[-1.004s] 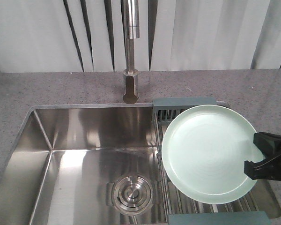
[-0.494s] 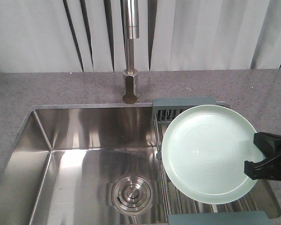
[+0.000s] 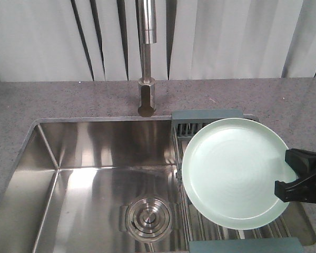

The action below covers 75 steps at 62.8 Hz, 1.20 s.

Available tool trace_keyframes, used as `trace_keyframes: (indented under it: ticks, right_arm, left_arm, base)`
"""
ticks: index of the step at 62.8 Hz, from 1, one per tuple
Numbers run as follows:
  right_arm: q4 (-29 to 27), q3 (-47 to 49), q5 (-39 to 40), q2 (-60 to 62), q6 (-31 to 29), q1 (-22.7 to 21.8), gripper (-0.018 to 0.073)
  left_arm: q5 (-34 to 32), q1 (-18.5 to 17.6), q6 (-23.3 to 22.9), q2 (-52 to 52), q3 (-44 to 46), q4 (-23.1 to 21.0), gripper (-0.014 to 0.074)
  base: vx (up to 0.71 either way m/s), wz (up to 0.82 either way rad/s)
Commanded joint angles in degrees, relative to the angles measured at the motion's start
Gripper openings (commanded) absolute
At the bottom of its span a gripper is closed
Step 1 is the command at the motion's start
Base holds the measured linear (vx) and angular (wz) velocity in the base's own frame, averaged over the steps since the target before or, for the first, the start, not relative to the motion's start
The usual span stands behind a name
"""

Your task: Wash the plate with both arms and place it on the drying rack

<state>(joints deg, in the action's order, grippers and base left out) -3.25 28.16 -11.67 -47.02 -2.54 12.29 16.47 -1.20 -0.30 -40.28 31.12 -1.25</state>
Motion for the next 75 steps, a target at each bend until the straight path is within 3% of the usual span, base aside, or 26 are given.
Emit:
trace_keyframes:
  ticks: [1, 41, 53, 62, 75]
  right_arm:
    - [0.18, 1.68, 4.44, 0.62, -0.38, -0.19, -0.0008]
    - [0.18, 1.68, 4.44, 0.62, -0.38, -0.19, -0.0008]
    - [0.18, 1.68, 4.50, 0.62, -0.38, -0.19, -0.0008]
    - [0.18, 1.68, 4.50, 0.62, -0.38, -0.19, -0.0008]
    - [0.18, 1.68, 4.50, 0.62, -0.38, -0.19, -0.0008]
  left_arm:
    - [-1.25, -0.07, 2.00, -4.22, 4.19, -0.16, -0.0005]
    - [-1.56, -0.07, 1.74, -12.97, 5.11, -0.60, -0.0002]
    - [-1.61, -0.07, -1.74, -12.97, 5.12, -0.62, 0.0015]
    - [-2.78, -0.07, -1.63, -12.97, 5.12, -0.62, 0.0070]
    - [-4.33, -0.07, -1.63, -12.97, 5.12, -0.62, 0.0253]
  base:
    - [0.00, 0.00]
    - [0.00, 0.00]
    - [0.00, 0.00]
    - [0.00, 0.00]
    - [0.00, 0.00]
